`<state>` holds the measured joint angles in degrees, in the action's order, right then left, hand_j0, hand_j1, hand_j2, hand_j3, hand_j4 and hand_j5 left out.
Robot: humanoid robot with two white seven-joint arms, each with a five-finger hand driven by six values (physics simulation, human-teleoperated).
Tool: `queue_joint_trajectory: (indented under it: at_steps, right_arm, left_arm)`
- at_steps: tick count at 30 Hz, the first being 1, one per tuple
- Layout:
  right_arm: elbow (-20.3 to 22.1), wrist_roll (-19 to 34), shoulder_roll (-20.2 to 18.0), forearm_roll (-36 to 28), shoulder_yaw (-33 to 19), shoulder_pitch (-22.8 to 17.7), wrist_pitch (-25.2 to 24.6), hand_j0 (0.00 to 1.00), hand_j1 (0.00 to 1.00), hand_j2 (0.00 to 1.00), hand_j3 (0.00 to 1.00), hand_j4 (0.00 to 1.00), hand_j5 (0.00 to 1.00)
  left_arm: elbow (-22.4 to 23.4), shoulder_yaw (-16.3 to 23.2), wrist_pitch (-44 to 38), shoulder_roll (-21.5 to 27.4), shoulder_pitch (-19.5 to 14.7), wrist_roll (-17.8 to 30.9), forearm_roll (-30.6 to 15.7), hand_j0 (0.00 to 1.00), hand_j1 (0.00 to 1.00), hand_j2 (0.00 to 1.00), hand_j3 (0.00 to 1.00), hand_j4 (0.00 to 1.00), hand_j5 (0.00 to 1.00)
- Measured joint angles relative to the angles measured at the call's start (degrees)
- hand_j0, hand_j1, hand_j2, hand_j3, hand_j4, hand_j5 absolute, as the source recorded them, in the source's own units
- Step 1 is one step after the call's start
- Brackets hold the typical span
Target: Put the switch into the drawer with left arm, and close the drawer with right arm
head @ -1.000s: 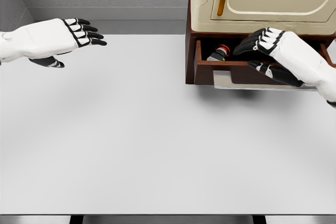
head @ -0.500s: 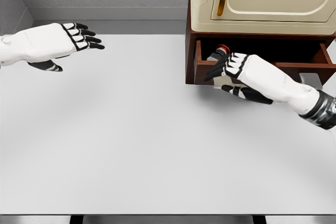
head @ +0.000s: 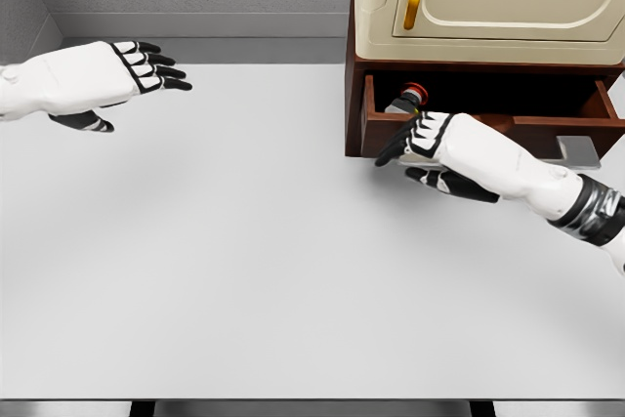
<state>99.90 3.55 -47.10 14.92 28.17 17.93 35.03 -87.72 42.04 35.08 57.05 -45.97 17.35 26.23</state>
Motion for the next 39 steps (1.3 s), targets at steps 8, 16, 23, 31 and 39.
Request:
queue_joint_trajectory:
  at_steps: [8,16,23,31,39]
  right_arm:
    - [-2.9,0.0,-1.4,-0.1,-0.3,0.0,0.0,0.63,0.63,0.63,0.63,0.63,0.63]
    - [-4.4,0.2,-2.0,-0.5,-1.1,1.5,0.1,0.61,0.61,0.61,0.61,0.61,0.61]
    - [0.3,0.1,-1.6,-0.2,-1.3,0.8,0.0,0.57,0.57,0.57,0.57,0.57,0.57]
    - [1.1,0.1,-1.4,0.0,-0.4,-1.1,0.0,0.58,0.58,0.58,0.58,0.58,0.58]
    - [1.1,0.2,-1.8,0.5,1.0,-1.9,0.0,0.61,0.61,0.61,0.61,0.61,0.61]
  left_arm:
    - [0.0,-0.6,0.0,0.0,0.3,0.0,0.1,1.0,1.0,1.0,1.0,1.0,1.0]
    - [0.0,-0.8,0.0,-0.1,0.4,0.0,0.1,1.0,1.0,1.0,1.0,1.0,1.0]
    - [0.0,-0.8,0.0,-0.1,0.3,0.0,0.1,1.0,1.0,1.0,1.0,1.0,1.0]
    - [0.0,-0.8,0.0,-0.1,0.3,0.0,0.1,1.0,1.0,1.0,1.0,1.0,1.0]
    - [0.0,-0.8,0.0,0.0,0.3,0.0,0.1,0.96,0.96,0.96,0.96,0.96,0.96]
